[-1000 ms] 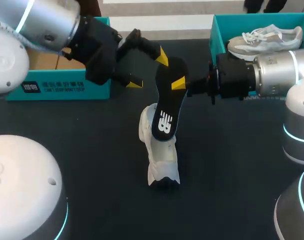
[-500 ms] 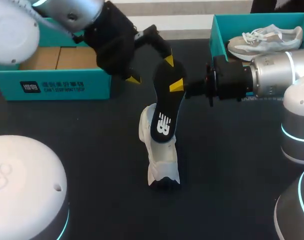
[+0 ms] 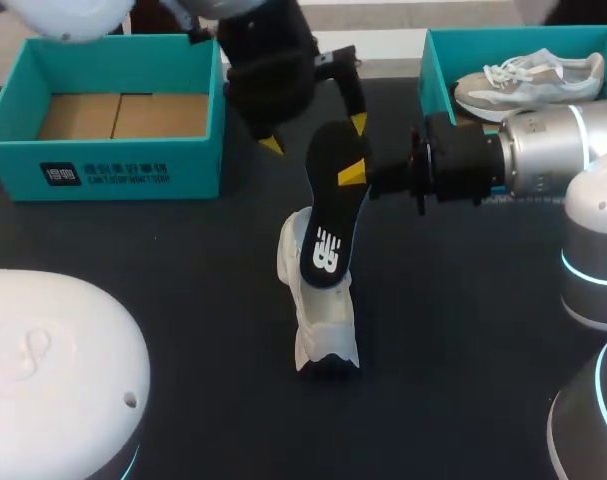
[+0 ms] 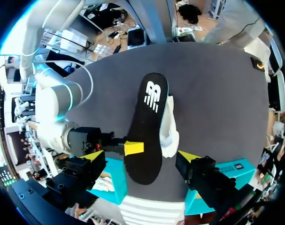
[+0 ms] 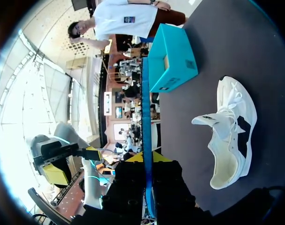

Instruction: Take the shoe out of the shoebox, open the shoe tongue, remove and reinsert the insole, then place the shoe into the shoebox

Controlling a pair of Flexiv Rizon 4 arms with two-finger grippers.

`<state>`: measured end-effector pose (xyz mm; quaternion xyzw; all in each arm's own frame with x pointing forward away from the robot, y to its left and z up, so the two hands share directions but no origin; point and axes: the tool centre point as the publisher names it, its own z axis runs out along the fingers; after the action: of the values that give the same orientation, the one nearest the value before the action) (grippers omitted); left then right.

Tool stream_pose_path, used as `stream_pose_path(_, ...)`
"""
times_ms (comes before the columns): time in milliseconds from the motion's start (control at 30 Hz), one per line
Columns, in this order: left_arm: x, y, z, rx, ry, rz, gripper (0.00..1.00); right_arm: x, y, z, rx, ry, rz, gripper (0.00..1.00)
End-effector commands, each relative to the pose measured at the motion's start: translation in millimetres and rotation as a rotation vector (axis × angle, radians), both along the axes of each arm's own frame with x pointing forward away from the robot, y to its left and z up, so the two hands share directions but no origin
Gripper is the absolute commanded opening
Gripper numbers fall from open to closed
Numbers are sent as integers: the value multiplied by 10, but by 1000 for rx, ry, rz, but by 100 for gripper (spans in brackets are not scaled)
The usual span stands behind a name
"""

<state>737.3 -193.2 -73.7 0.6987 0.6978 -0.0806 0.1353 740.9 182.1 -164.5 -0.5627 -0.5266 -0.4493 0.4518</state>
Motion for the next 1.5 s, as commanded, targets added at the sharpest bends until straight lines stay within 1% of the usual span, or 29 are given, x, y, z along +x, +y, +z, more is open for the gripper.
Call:
stream_pose_path(33, 29, -57, -11, 318, 7, 21, 100, 7, 25, -6, 0, -2, -3, 0)
stream_pose_path(233, 44, -51, -36, 326, 14, 19, 100, 15, 13, 4, -4, -5, -5, 0)
stream_pose_path(900, 104, -50, -74, 292, 30, 19, 100, 75, 13, 25, -8, -6, -3, 0)
stream_pose_path(1033, 107, -49, -87, 270, 32, 18, 100, 76, 7, 22, -7, -5, -6, 0)
stream_pose_path(1133, 124, 6, -82, 134, 11, 29, 100, 72, -4, 21, -7, -4, -10, 0)
stream_pose_path(1233, 130, 64, -91, 55, -48, 43, 100, 64, -15, 25, -7, -4, -14, 0)
stream_pose_path(1300, 128, 118, -78, -45, -68, 60, 100, 59, -20, 27, -8, -4, -16, 0)
stream_pose_path(1333, 126, 137, -76, -74, -90, 52, 100, 58, -21, 27, -8, -3, -17, 0)
stream_pose_path(1367, 119, 165, -67, -135, -92, 64, 100, 57, -22, 28, -8, -3, -17, 0)
stream_pose_path(1400, 120, 184, -63, -168, -88, 55, 100, 56, -24, 28, -8, -3, -17, 0)
stream_pose_path(1433, 113, 213, -55, -230, -108, 54, 100, 55, -27, 27, -9, -1, -17, 0)
stream_pose_path(1500, 110, 262, -50, -314, -118, 48, 100, 56, -30, 31, -11, 0, -16, 0)
